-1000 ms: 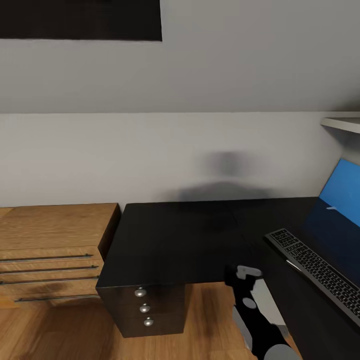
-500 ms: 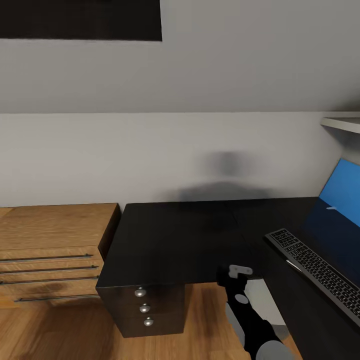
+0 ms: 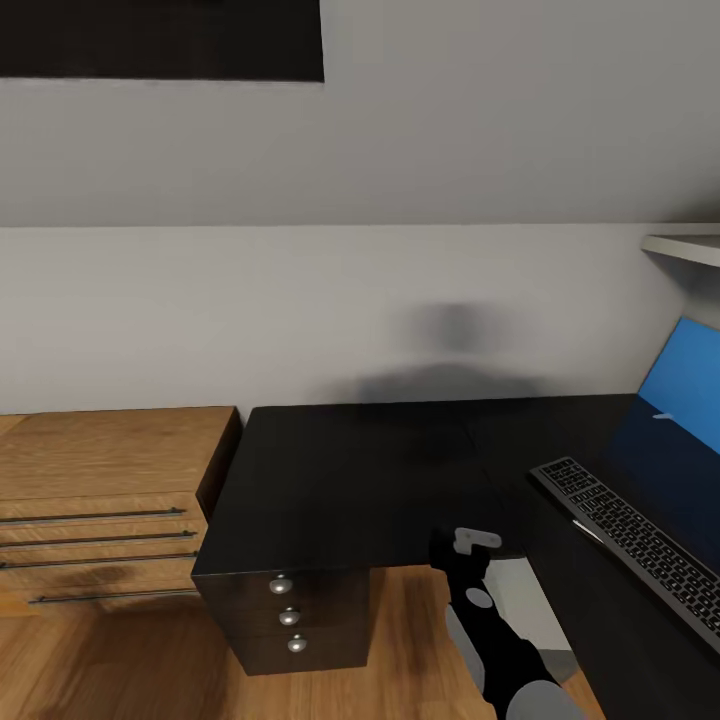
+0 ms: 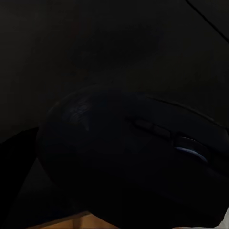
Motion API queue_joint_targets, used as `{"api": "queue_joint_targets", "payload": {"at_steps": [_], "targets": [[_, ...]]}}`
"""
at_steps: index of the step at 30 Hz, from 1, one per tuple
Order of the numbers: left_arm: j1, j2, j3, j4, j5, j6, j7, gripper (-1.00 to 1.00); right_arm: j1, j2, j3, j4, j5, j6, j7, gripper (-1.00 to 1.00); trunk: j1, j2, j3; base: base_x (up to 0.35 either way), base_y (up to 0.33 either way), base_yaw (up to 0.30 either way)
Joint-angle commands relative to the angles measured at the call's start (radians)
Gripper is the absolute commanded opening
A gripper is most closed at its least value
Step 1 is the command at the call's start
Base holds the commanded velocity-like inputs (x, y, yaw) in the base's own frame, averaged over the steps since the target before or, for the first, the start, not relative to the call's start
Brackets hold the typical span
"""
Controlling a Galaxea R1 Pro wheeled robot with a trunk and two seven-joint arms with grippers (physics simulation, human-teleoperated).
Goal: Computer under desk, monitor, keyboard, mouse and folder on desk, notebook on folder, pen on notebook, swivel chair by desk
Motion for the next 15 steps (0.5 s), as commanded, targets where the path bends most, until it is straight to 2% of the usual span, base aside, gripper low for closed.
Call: {"api": "queue_joint_targets", "payload": {"at_steps": [1,12,15], "targets": [[-0.001,0.0,-0.003,0.001,0.005,-0.003,0.003,1.0,-0.001,0.0,0.001,0.001,-0.005,-0.005,-0.003,-1.0,0.0,-0.001,-0.001,0.0,0.0,0.0],[-0.001,0.0,-0.002,0.001,0.004,-0.003,0.003,1.0,-0.001,0.001,0.0,0.001,-0.005,-0.008,-0.004,-1.0,0.0,-0.001,-0.001,0.0,0.0,0.0],[-0.001,0.0,-0.002,0.001,0.004,-0.003,0.003,1.0,-0.001,0.004,0.001,0.004,-0.005,-0.019,-0.004,-1.0,0.0,-0.001,-0.002,0.0,0.0,0.082]]}}
